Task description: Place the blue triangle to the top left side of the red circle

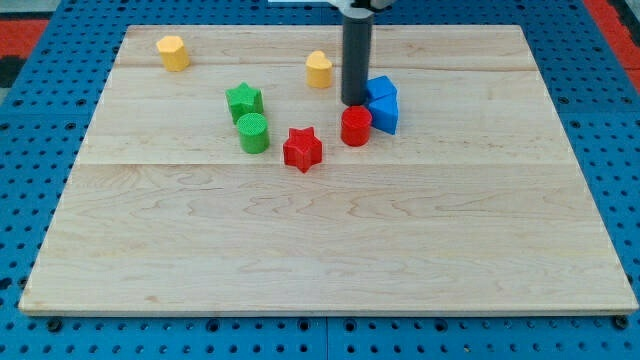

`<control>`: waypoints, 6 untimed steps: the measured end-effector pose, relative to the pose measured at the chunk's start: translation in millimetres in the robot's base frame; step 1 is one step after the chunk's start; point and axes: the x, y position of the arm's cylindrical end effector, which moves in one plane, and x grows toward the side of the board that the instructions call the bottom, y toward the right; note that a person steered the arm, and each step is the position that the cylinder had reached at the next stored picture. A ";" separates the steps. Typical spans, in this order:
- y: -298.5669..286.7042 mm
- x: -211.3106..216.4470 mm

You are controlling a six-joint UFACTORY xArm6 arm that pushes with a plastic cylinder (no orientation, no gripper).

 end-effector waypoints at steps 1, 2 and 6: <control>48.5 -21.7; 102.0 -23.0; -23.2 6.3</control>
